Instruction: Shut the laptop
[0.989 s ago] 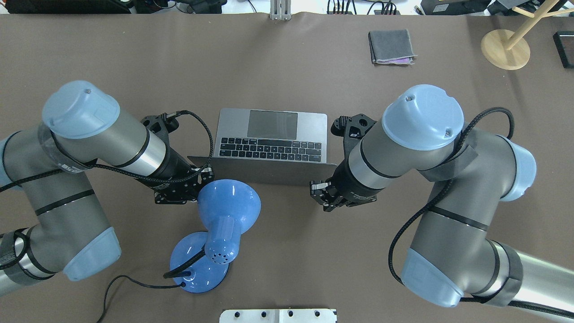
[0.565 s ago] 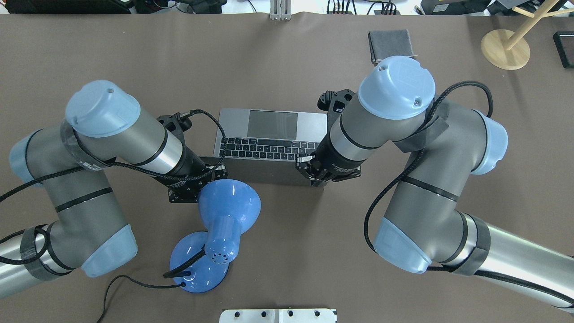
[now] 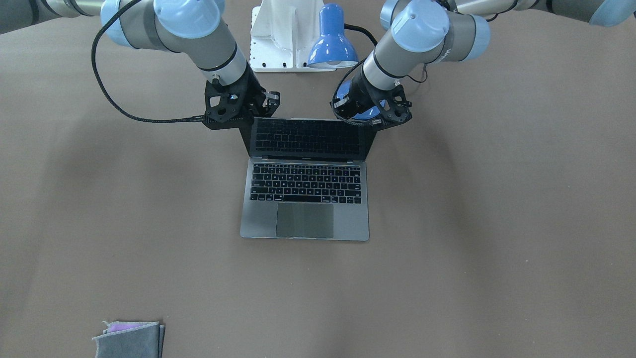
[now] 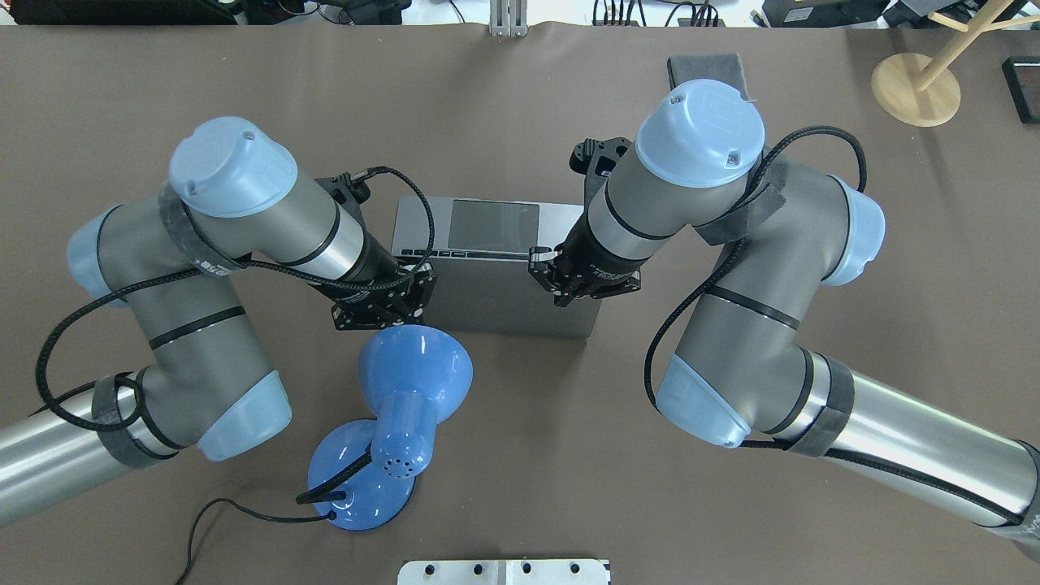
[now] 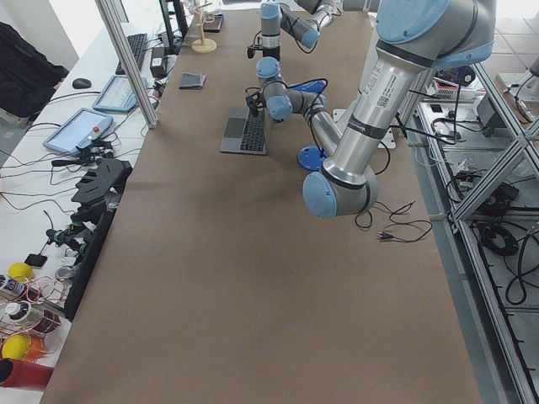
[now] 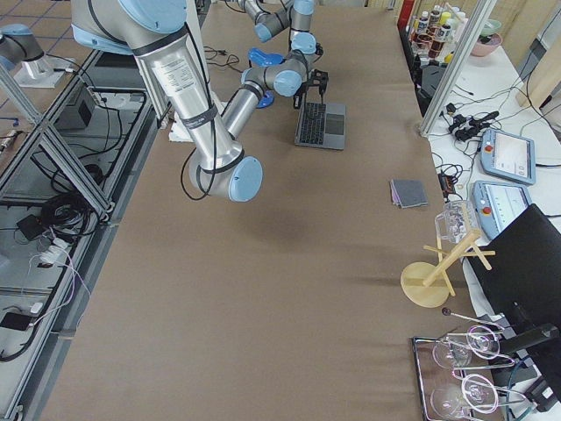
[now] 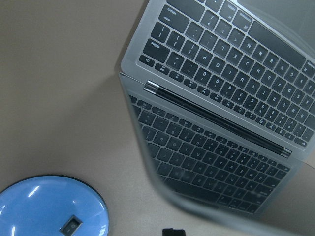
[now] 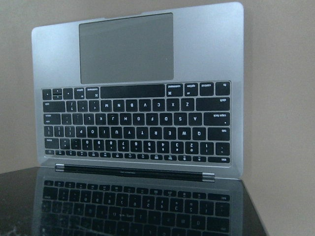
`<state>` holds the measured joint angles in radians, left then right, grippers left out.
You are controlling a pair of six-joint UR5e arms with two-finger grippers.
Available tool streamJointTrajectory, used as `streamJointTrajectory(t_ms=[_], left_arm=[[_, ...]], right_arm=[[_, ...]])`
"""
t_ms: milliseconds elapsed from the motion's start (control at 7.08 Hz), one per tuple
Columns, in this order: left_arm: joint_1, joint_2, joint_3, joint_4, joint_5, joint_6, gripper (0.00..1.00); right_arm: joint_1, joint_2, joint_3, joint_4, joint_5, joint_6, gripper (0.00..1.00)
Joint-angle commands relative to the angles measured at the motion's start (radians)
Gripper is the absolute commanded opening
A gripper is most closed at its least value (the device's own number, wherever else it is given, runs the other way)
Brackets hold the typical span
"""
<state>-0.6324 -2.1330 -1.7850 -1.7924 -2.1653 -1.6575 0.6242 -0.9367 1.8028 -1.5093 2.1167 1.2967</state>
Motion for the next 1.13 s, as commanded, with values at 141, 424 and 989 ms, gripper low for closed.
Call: streamJointTrajectory(t_ms=[141,424,989], left_arm=[[-0.05,-0.07,0.089,-0.018,0.021,0.007,0.0],[-0.058,-0.09,0.14,-0.022,0.022,0.012,0.0],[-0.064,-0.151,0.313,-0.137,0.073,0.027,0.0]], right_arm=[[0.052,0.004,-0.022,0.038,0.012,0.001,0.0],[0.062,0.102,-0.191,0.12,0.011,0.001,0.0],[0.074,0.231,-0.452,0.248,0.005,0.0,0.0]])
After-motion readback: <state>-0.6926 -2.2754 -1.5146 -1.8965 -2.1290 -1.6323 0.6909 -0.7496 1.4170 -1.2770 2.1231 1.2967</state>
